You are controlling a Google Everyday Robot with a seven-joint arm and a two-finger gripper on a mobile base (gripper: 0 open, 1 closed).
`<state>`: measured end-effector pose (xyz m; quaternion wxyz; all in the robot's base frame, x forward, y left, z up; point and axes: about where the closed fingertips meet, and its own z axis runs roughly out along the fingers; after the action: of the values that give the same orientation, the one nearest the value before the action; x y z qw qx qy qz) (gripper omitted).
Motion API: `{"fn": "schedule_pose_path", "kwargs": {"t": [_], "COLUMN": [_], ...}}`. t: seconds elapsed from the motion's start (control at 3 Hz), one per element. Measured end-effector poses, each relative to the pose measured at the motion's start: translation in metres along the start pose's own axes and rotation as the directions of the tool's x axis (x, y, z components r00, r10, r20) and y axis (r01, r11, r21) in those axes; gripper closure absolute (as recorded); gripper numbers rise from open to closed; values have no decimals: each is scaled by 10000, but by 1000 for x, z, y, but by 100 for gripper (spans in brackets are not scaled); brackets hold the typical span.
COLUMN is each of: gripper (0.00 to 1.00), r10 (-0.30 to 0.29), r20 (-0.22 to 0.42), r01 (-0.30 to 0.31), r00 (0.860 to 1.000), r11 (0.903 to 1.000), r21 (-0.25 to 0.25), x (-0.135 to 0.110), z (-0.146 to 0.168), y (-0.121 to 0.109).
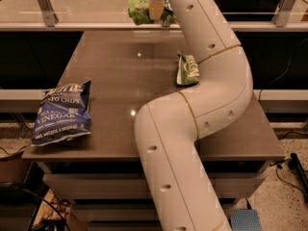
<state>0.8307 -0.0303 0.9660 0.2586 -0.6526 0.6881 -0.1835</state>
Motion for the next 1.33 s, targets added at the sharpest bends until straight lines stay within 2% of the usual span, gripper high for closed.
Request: {"fn": "schedule_pose_path", "kwargs": {"t": [0.33,0.67,1.0,1.33], "gripper": [13,0,0,0], "r10": [-5,-12,-4,-4], "r20": [50,94,113,114], "r01": [5,10,-1,-1], "r00": [10000,10000,9999,9999], "r11": [10000,9999,9992,9992], "r21": [80,141,402,402], "x": [-2,-4,-7,-7], "z": [4,9,7,7], "y": [-2,-4,-7,-7]}}
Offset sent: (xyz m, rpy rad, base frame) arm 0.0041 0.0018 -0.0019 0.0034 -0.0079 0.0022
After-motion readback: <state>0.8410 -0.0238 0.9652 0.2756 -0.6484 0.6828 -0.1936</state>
